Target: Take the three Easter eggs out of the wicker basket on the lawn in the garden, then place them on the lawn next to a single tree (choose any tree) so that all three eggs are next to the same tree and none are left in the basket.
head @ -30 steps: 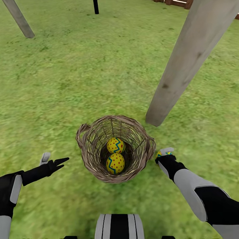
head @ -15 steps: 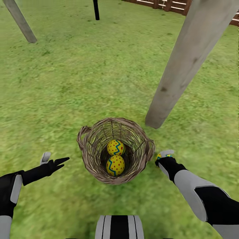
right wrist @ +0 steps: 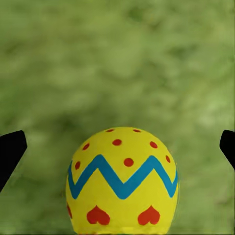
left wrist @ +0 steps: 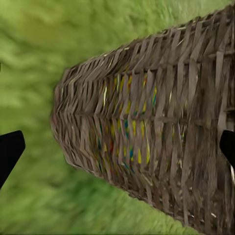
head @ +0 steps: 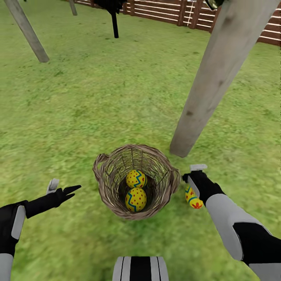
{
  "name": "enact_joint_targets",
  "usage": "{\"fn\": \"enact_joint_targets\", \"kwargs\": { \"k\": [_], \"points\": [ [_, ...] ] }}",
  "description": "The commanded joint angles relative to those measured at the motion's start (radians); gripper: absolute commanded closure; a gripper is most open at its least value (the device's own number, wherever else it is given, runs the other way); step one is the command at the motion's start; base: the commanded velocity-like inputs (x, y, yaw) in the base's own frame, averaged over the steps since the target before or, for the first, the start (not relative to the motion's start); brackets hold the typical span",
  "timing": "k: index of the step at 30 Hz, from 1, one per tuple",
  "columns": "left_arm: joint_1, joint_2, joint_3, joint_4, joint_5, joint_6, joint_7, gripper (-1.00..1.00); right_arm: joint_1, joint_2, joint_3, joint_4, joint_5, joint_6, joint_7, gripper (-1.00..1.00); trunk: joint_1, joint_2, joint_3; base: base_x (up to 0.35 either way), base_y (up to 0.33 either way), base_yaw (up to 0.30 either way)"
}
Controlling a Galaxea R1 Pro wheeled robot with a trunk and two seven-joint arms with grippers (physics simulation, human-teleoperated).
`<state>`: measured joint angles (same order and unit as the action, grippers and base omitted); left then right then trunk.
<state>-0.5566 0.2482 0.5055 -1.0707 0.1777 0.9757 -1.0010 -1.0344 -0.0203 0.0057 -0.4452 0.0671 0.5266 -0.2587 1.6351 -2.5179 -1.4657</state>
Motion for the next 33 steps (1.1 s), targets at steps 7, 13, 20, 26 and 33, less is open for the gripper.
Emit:
{"fn": "enact_joint_targets", "kwargs": {
  "k": [7, 13, 20, 26, 33],
  "points": [
    [0.000, 0.009, 0.005, -0.001, -0.008, 0.007, 0.002, -1.00, 0.000, -0.364, -0.153, -0.003, 0.027, 0.201, 0.640, -1.00, -0.003, 0.001, 0.027, 0.000, 0.000, 0.000],
    [0.000, 0.026, 0.005, 0.002, -0.010, 0.010, 0.002, -1.00, 0.000, -0.435, -0.154, -0.003, 0.031, 0.299, 0.874, -1.00, -0.006, 0.003, 0.050, -0.102, 0.000, 0.000],
    [0.000, 0.028, 0.005, 0.008, -0.009, 0.010, 0.004, -1.00, 0.023, -0.514, -0.174, -0.004, 0.009, 0.289, 1.241, -1.00, -0.009, 0.004, 0.077, -0.331, 0.000, 0.000],
    [0.000, 0.028, 0.005, 0.011, -0.009, 0.007, 0.008, -1.00, 0.101, -0.597, -0.270, -0.038, 0.004, 0.272, 1.768, -1.00, -0.012, 0.006, 0.100, -0.175, 0.000, 0.000],
    [0.000, 0.024, 0.002, 0.011, -0.009, 0.006, 0.018, -1.00, 0.154, -0.594, -0.353, -0.156, -0.217, 0.292, 1.830, -1.00, -0.015, 0.007, 0.127, -0.002, 0.000, 0.000]
  ]
}}
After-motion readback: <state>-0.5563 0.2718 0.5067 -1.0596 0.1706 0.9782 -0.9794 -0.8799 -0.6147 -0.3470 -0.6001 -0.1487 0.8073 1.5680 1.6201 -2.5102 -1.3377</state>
